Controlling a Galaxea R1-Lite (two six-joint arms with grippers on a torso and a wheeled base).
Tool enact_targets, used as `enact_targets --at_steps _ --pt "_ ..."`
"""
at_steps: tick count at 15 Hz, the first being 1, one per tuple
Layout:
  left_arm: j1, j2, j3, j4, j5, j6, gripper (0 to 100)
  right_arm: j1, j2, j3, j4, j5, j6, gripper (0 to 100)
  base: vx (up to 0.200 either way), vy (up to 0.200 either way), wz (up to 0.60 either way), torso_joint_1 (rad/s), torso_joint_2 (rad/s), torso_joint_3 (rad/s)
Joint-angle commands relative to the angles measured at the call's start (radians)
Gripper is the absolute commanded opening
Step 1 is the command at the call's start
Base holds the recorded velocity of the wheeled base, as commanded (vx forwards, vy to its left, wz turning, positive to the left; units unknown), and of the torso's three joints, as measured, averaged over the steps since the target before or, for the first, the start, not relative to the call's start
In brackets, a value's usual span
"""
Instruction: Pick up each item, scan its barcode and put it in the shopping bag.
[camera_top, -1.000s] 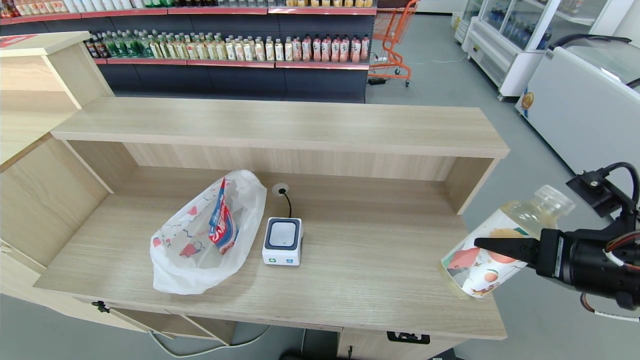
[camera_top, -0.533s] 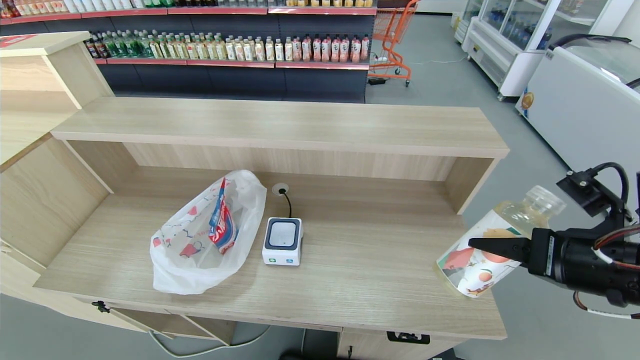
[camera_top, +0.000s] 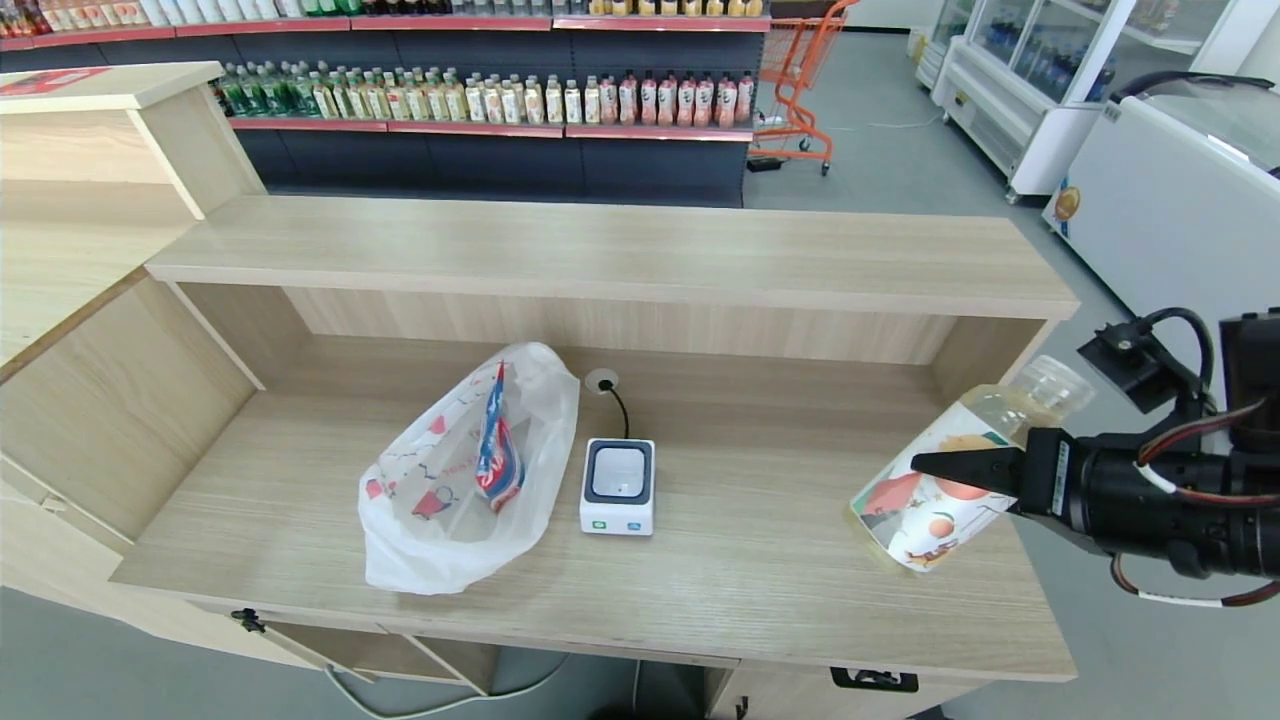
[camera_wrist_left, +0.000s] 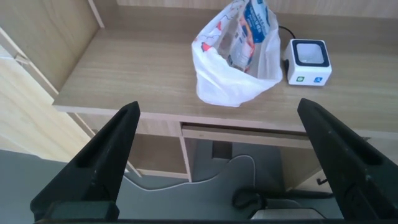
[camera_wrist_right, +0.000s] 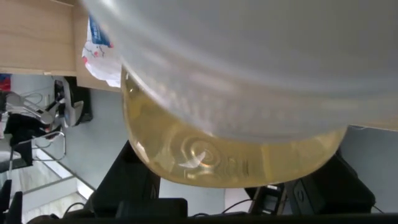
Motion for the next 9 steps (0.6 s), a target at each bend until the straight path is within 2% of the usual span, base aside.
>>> enact_targets --at_steps 1,5,6,8,9 --pt "0.0 0.002 0.0 0.0 0.001 0.0 100 0.02 0.074 -0.053 0.005 0.001 -0.003 0 0.0 0.2 0.0 0.007 -0.01 0.002" --pt "0.0 0.002 0.0 0.0 0.0 0.0 100 0.069 0.22 -0.251 0.123 -0.013 -0.014 0 0.0 0.2 0.0 0.005 0.01 0.002" --pt "0.0 0.002 0.0 0.0 0.0 0.001 100 0.075 0.266 -0.297 0.144 -0.045 -0.051 0 0.0 0.2 0.0 0.002 0.0 -0.002" --pt "0.001 0.0 0.0 0.0 0.0 0.001 100 0.086 0.346 -0.355 0.154 -0.125 -0.084 0 0.0 0.0 0.0 0.0 0.0 0.0" --pt "0.0 0.002 0.0 0.0 0.0 0.001 100 0.092 0.423 -0.424 0.172 -0.16 -0.107 0 0.0 0.0 0.0 0.0 0.0 0.0"
